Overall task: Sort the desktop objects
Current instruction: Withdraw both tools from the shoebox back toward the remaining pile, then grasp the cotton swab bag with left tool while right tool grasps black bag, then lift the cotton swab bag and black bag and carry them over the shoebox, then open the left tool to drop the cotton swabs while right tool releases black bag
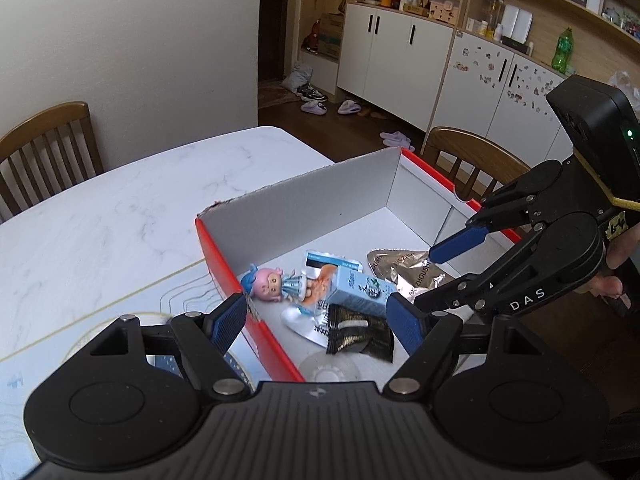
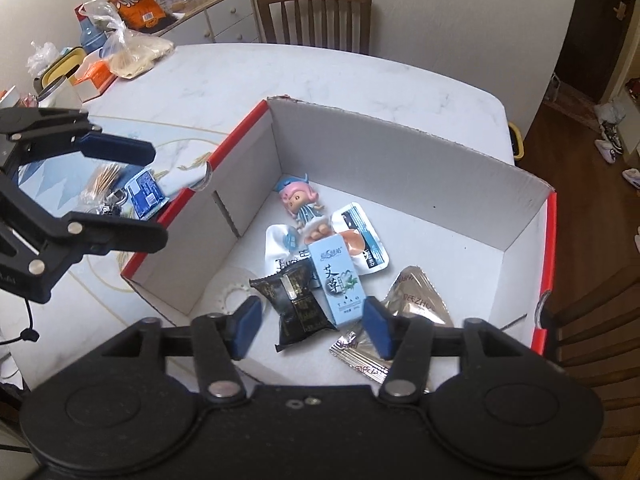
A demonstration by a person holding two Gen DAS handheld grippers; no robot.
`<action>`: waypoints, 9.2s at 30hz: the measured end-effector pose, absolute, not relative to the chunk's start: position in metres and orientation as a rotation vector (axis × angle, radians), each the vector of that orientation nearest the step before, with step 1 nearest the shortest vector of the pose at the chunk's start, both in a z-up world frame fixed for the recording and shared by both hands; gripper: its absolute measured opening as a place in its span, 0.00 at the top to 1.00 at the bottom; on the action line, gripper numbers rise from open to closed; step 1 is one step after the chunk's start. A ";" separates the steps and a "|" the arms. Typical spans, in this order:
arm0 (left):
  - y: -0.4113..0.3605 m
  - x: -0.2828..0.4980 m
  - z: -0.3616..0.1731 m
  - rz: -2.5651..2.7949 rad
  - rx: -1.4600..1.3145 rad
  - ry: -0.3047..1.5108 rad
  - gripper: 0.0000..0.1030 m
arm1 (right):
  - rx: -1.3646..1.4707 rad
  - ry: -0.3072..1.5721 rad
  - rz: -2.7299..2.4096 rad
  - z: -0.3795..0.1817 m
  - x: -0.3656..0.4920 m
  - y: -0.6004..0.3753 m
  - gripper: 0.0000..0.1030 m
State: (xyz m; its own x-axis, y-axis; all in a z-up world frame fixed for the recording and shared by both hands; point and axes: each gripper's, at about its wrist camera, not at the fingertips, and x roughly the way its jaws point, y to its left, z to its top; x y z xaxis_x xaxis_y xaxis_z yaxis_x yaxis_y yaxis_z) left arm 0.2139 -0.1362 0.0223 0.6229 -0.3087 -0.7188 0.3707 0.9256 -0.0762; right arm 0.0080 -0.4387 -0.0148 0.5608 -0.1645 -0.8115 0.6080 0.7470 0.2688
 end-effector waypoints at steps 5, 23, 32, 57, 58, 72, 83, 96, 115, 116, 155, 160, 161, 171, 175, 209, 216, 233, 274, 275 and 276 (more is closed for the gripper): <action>-0.131 0.203 0.024 -0.399 0.080 0.801 0.26 | 0.582 0.856 -0.512 -0.014 0.010 -0.427 0.35; -0.086 0.164 0.030 -0.457 0.069 0.762 0.00 | 0.636 0.758 -0.655 0.013 0.024 -0.386 0.17; -0.060 0.153 0.029 -0.468 0.050 0.771 0.00 | 0.619 0.727 -0.667 0.030 0.047 -0.361 0.15; 0.026 0.118 0.024 -0.365 0.054 0.768 0.00 | 0.596 0.703 -0.616 0.051 0.129 -0.311 0.14; 0.030 0.117 0.023 -0.357 0.053 0.769 0.00 | 0.594 0.702 -0.618 0.051 0.132 -0.310 0.15; 0.091 0.104 0.002 -0.276 0.033 0.794 0.00 | 0.585 0.734 -0.619 0.042 0.179 -0.297 0.15; 0.119 0.108 -0.024 -0.241 0.017 0.823 0.00 | 0.574 0.761 -0.603 0.028 0.215 -0.294 0.16; 0.143 0.145 -0.055 -0.186 -0.002 0.861 0.01 | 0.574 0.796 -0.571 0.006 0.254 -0.297 0.22; 0.144 0.186 -0.084 -0.140 -0.060 0.916 0.06 | 0.639 0.819 -0.562 -0.027 0.296 -0.307 0.31; 0.144 0.187 -0.085 -0.136 -0.059 0.918 0.07 | 0.640 0.819 -0.565 -0.027 0.297 -0.307 0.31; 0.147 0.187 -0.096 -0.135 -0.003 0.927 0.65 | 0.665 0.841 -0.615 -0.039 0.297 -0.324 0.64; 0.148 0.178 -0.090 -0.153 -0.009 0.926 0.66 | 0.671 0.833 -0.617 -0.036 0.289 -0.321 0.66; 0.148 0.176 -0.088 -0.156 -0.011 0.924 0.66 | 0.670 0.830 -0.618 -0.035 0.287 -0.320 0.66; 0.143 0.152 -0.076 -0.185 -0.031 0.934 0.66 | 0.679 0.810 -0.617 -0.027 0.272 -0.310 0.70; 0.140 0.141 -0.072 -0.196 -0.036 0.942 0.66 | 0.681 0.797 -0.614 -0.022 0.263 -0.304 0.70; 0.073 0.092 -0.009 -0.308 -0.004 0.904 0.66 | 0.705 0.664 -0.645 0.029 0.154 -0.269 0.71; 0.055 0.095 -0.004 -0.320 0.007 0.912 0.66 | 0.677 0.659 -0.658 0.036 0.130 -0.274 0.71; -0.009 0.119 0.019 -0.344 0.020 0.882 0.66 | 0.643 0.607 -0.680 0.046 0.063 -0.318 0.71; -0.176 0.240 0.000 -0.440 0.173 0.924 0.66 | 0.677 0.687 -0.744 -0.013 -0.029 -0.428 0.71; -0.177 0.243 -0.002 -0.437 0.180 0.926 0.66 | 0.675 0.692 -0.746 -0.014 -0.029 -0.430 0.71; -0.179 0.246 -0.005 -0.433 0.187 0.931 0.66 | 0.673 0.697 -0.747 -0.016 -0.028 -0.433 0.71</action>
